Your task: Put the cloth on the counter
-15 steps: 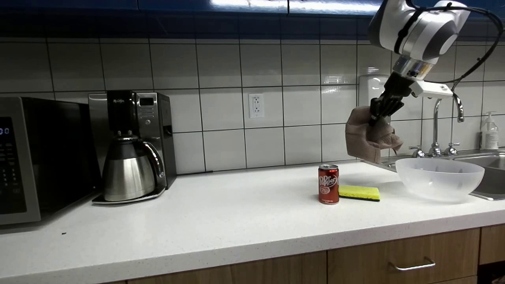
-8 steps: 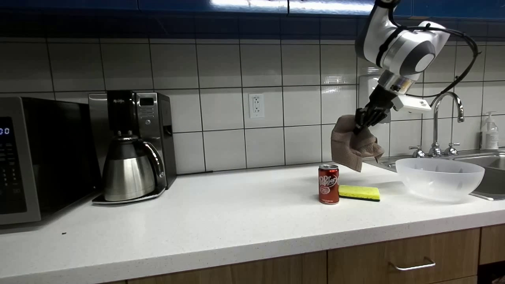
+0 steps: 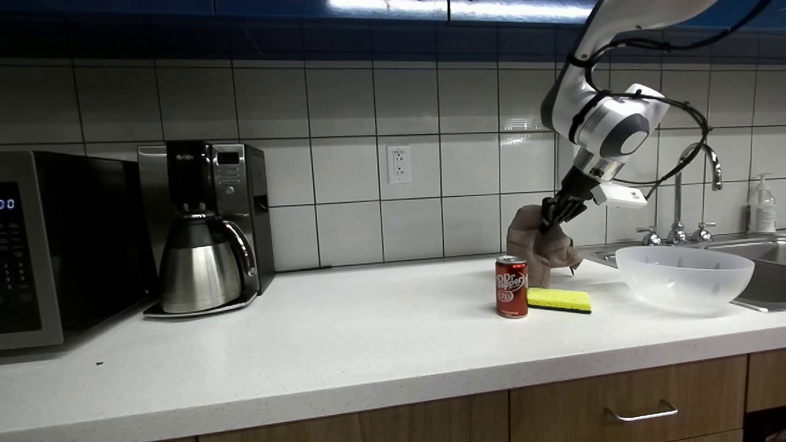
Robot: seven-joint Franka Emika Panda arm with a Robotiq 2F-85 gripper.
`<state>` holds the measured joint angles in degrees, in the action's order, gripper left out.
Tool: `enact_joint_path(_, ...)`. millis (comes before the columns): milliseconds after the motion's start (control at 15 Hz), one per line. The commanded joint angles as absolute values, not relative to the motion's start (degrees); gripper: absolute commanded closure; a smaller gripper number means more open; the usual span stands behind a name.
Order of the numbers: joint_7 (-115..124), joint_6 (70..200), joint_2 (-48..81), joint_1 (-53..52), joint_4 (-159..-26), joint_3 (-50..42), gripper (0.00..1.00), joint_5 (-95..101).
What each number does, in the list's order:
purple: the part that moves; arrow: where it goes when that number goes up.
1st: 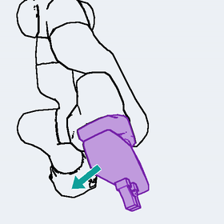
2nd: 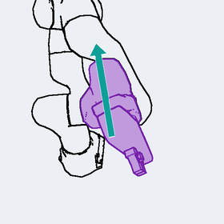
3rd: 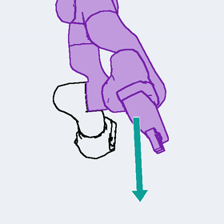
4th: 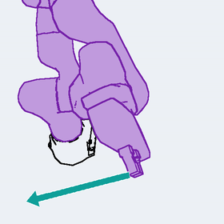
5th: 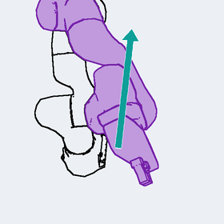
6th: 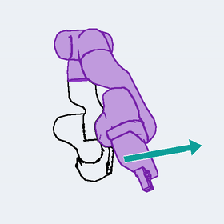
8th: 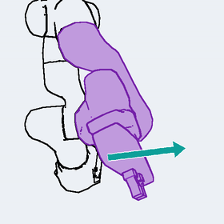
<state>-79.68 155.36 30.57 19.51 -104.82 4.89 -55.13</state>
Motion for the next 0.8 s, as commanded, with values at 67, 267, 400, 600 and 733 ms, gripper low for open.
enact_joint_path(67, -80.15, 155.6, 39.61, 19.43, -94.72, 5.51, 0.97, -54.97)
enact_joint_path(267, -79.15, 155.38, 42.61, 19.13, -91.18, 5.39, 0.62, -54.13)
enact_joint_path(400, -79.03, 155.4, 43.45, 19.26, -89.82, 5.55, 0.49, -53.99)
enact_joint_path(600, -78.84, 155.47, 43.05, 19.26, -89.38, 5.51, 0.27, -53.74)
enact_joint_path(733, -76.62, 153.39, 41.59, 18.87, -90.54, 4.56, 0.12, -52.31)
